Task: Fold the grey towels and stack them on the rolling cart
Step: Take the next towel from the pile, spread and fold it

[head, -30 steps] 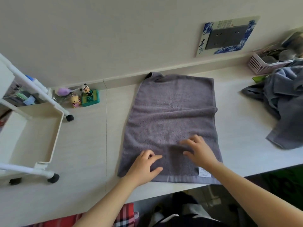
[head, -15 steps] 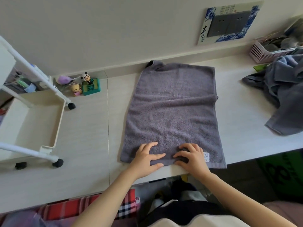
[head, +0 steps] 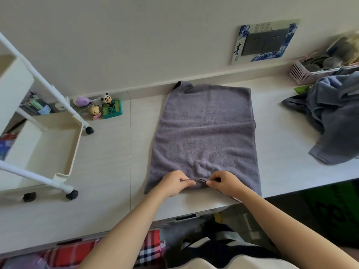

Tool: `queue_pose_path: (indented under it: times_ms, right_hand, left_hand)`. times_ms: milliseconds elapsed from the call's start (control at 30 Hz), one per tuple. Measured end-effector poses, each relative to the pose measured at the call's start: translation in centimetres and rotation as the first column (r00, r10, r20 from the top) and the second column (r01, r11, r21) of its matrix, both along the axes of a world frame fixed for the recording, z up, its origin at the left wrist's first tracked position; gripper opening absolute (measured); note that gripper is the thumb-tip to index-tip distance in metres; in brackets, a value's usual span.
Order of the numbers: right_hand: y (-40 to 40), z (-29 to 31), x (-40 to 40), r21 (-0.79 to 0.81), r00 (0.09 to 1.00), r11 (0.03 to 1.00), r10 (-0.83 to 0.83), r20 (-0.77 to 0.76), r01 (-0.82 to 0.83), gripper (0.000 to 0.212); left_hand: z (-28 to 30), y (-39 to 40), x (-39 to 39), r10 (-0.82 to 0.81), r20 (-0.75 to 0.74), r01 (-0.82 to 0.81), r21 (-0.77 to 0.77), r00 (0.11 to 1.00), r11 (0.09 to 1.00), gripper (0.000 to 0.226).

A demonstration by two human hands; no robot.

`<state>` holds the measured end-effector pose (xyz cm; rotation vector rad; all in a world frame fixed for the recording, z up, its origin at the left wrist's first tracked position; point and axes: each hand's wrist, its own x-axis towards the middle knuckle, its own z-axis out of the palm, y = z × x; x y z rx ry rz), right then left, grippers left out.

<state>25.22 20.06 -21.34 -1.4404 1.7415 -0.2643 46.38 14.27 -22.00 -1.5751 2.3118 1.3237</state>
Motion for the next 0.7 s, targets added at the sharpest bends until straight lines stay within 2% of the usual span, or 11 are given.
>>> queue_pose_path:
  times_ms: [67, 133, 200, 233, 300, 400, 500, 700]
  right_hand:
    - [0.3, 0.7, 0.2, -0.055, 0.999, 0.997, 0.047, -0.012, -0.048, 0.016]
    - [0.5, 1.6, 0.5, -0.106, 0.989, 0.986, 0.122, -0.081, -0.130, 0.031]
    - [0.4, 2.7, 0.5, -0.119, 0.970, 0.971, 0.185, -0.159, -0.205, 0.025]
    - [0.3, 3.1, 0.1, -0.110, 0.966, 0.970, 0.198, -0.168, -0.218, 0.019]
    - [-0.1, 4.1, -0.9, -0.090, 0.965, 0.971, 0.205, -0.165, -0.222, 0.021]
    - [-0.6, 5.8, -2.8, -0.078, 0.964, 0.971, 0.210, -0.162, -0.225, 0.021]
    - [-1.2, 7.3, -4.5, -0.003, 0.949, 0.961, 0.272, -0.158, -0.275, 0.021]
    - [-3.0, 9.3, -6.3, 0.177, 0.909, 0.915, 0.389, -0.148, -0.363, 0.028]
  left_hand:
    - [1.0, -0.4, -0.2, 0.032, -0.011, -0.031, 0.047, 0.999, 0.998, 0.046]
    - [2.0, -0.7, -0.6, 0.033, 0.002, -0.033, 0.055, 0.999, 0.998, 0.045]
    - [2.9, -1.1, -1.0, 0.005, 0.009, -0.005, 0.068, 1.000, 0.998, 0.044]
    - [3.4, -1.2, -1.1, -0.011, -0.001, 0.011, 0.085, 1.000, 0.996, 0.044]
    - [4.4, -1.6, -1.1, -0.053, -0.007, 0.053, 0.129, 0.999, 0.990, 0.044]
    - [6.0, -2.1, -0.8, -0.172, 0.090, 0.153, 0.189, 0.981, 0.970, 0.032]
    - [7.5, -3.0, -0.2, -0.256, 0.188, 0.214, 0.218, 0.948, 0.952, 0.030]
    - [9.7, -5.1, -2.0, -0.395, 0.224, 0.307, 0.345, 0.891, 0.887, 0.038]
